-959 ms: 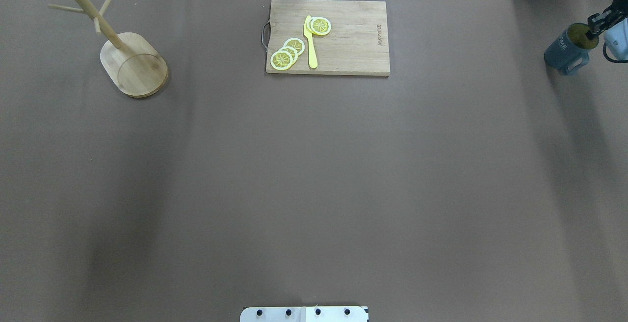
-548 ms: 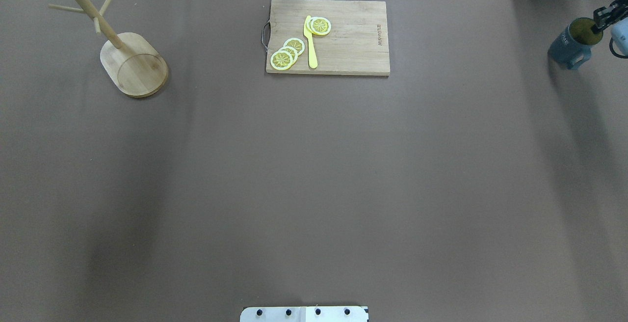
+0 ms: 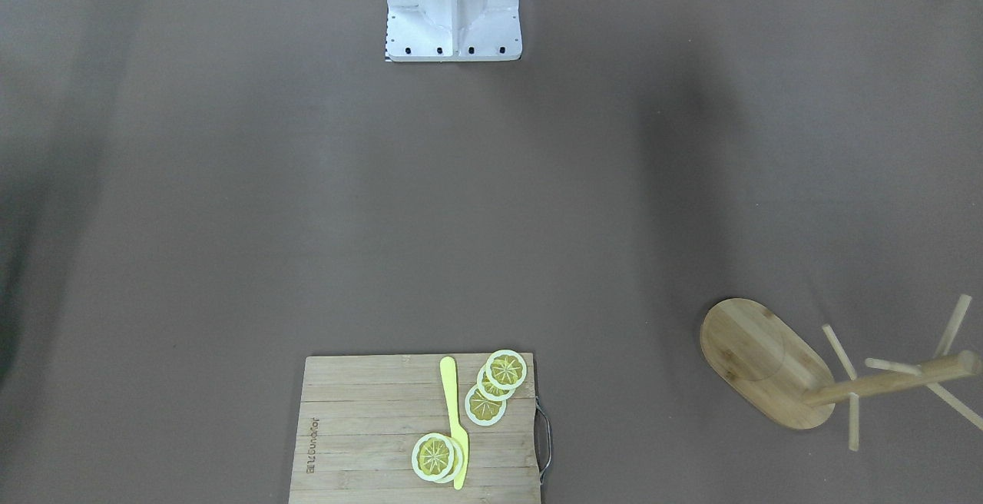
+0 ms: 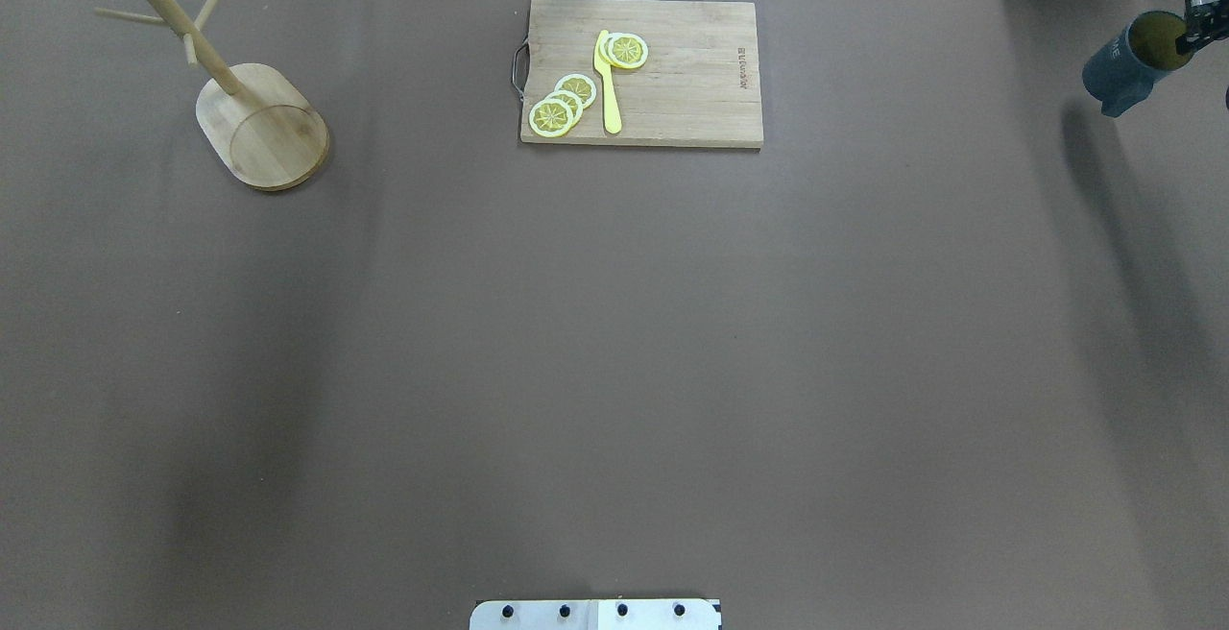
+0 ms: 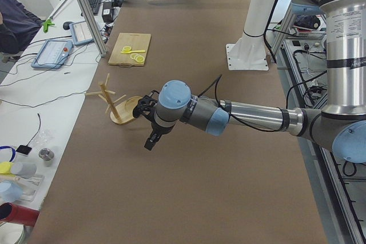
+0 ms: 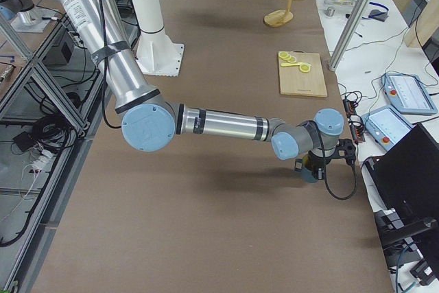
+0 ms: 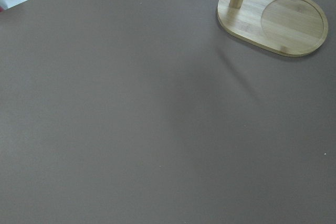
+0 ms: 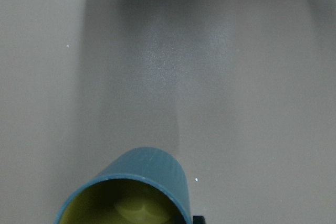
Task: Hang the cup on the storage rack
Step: 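Carry the teal mug with the right gripper toward the table center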
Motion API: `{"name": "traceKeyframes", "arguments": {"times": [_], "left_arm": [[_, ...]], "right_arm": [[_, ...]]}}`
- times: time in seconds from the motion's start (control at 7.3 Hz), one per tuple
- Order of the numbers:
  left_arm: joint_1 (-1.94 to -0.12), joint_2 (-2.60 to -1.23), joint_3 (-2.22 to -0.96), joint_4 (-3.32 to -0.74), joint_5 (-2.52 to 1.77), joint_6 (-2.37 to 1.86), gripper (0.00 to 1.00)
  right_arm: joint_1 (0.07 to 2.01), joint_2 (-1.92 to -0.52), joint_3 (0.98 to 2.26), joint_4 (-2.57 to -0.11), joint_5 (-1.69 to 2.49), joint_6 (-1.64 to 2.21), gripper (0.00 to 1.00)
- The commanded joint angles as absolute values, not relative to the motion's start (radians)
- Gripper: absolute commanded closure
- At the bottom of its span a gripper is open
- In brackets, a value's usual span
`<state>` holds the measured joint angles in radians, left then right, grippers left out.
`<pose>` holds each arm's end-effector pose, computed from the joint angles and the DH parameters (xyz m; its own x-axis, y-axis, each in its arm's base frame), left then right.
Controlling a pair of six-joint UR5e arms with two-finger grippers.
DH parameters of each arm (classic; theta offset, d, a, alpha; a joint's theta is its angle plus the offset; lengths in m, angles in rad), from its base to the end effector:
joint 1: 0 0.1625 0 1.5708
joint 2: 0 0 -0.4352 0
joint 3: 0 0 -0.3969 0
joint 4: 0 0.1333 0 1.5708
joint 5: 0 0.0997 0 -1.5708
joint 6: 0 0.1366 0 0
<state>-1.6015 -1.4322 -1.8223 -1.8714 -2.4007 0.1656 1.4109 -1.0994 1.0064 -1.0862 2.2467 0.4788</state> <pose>-0.0467 -0.4614 0.5932 0.6790 0.4227 -0.6002 -0.0850 0.8573 0.5077 -0.0683 -0.7240 0.6475 0.7176 0.1009 0.6891 -0.2067 0.9757 0.0723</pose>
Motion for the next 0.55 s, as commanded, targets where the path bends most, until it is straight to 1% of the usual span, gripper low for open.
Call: {"name": "traceKeyframes", "arguments": {"times": [0.0, 0.41], "left_arm": [[-1.603, -1.428, -1.822, -1.871, -2.401, 0.164, 0.01], [-1.601, -1.428, -1.821, -1.871, -2.401, 0.164, 0.01]], "right_arm": [[1.408, -1.155, 1.130, -1.080, 2.273, 0.740, 1.00], [1.301, -1.198, 1.355, -1.091, 2.261, 1.083, 1.00]]}}
